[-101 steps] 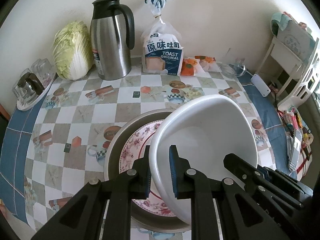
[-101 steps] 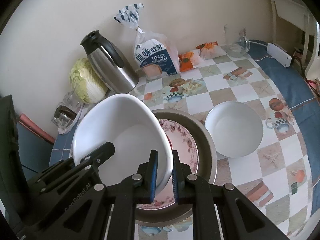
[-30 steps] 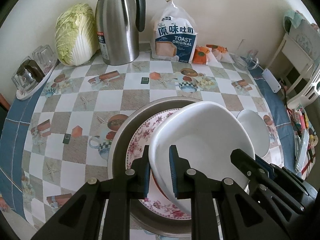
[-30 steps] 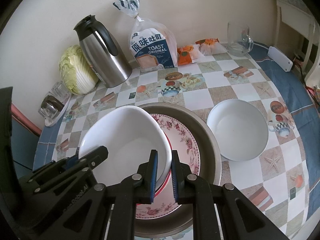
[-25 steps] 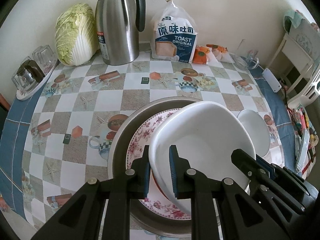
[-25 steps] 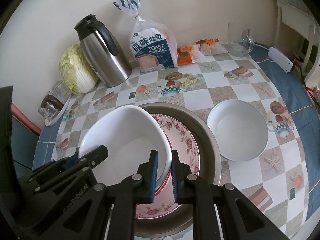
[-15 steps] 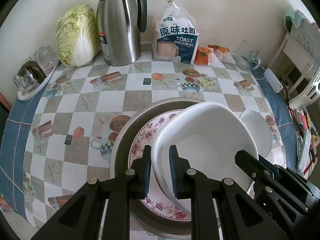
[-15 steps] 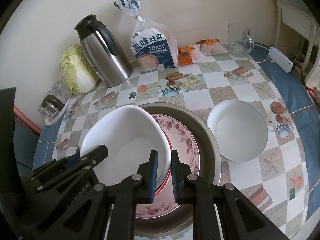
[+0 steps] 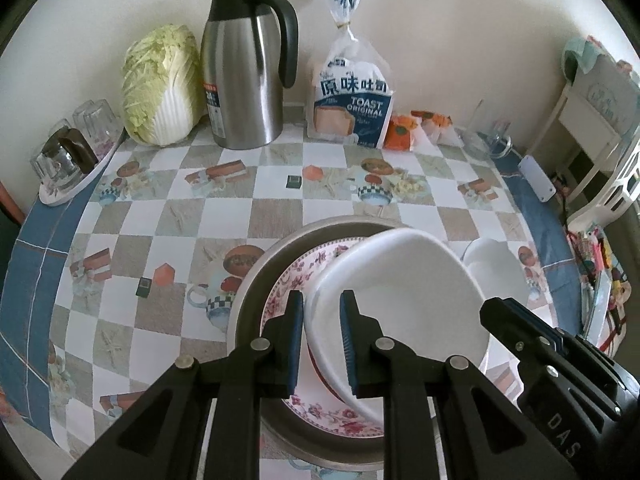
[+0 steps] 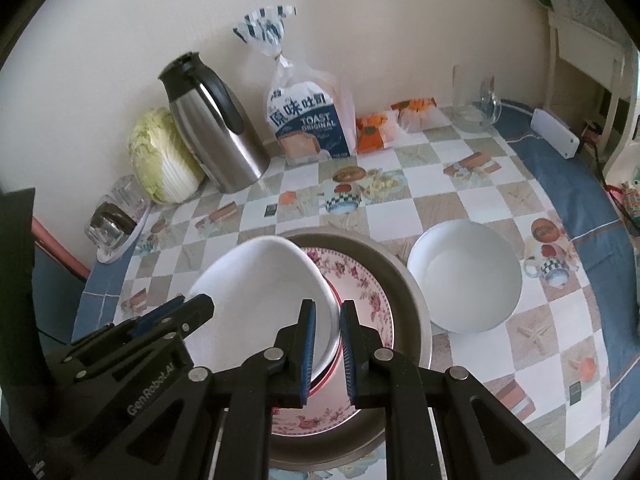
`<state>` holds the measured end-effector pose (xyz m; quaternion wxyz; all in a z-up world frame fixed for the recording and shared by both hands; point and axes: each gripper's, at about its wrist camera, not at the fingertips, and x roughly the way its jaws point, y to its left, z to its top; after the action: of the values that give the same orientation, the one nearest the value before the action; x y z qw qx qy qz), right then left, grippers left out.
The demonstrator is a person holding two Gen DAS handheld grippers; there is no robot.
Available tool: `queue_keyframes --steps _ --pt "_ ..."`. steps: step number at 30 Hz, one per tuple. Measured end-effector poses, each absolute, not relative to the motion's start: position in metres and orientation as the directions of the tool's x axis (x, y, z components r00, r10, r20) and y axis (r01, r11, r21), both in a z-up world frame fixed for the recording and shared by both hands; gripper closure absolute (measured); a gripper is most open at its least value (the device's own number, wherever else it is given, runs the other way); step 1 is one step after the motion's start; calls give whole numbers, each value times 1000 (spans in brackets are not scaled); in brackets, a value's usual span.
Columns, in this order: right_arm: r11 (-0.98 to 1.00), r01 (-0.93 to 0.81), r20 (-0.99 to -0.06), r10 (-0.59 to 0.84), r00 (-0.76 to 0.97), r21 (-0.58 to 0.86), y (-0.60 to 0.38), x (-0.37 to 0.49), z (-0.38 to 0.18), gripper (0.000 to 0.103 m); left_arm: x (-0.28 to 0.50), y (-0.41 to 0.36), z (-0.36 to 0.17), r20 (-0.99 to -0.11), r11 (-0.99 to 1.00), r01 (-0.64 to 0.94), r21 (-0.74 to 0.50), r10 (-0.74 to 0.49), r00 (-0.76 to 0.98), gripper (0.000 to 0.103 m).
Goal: Organize plates and bowls
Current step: 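Open both tools to release the square bowl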
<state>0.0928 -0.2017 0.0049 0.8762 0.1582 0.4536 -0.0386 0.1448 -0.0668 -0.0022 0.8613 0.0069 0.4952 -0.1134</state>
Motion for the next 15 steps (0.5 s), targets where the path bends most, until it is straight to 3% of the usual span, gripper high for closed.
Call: queue_keyframes --steps 3,5,7,9,11,13,15 --pt "947 209 -797 72 599 242 -203 91 12 89 142 -63 6 -842 975 193 -110 -194 503 83" --pt "949 211 -792 60 607 233 -204 90 16 89 141 -59 11 -835 977 183 -111 -192 516 72" --pt "951 210 -792 56 609 228 -205 89 19 89 141 -56 14 -830 980 170 -105 -181 528 50" --pt "949 217 -791 49 610 227 -208 88 20 89 142 -51 16 -825 983 153 -104 -172 538 46" --pt "950 221 -795 43 605 219 -209 89 20 77 143 -46 17 -824 985 135 -110 -167 541 37" --pt "952 221 -797 38 603 213 -210 89 19 55 144 -40 17 -824 987 115 -110 -155 545 26" --pt "956 210 -798 39 602 205 -209 89 19 52 145 -35 16 -824 990 94 -106 -141 549 24"
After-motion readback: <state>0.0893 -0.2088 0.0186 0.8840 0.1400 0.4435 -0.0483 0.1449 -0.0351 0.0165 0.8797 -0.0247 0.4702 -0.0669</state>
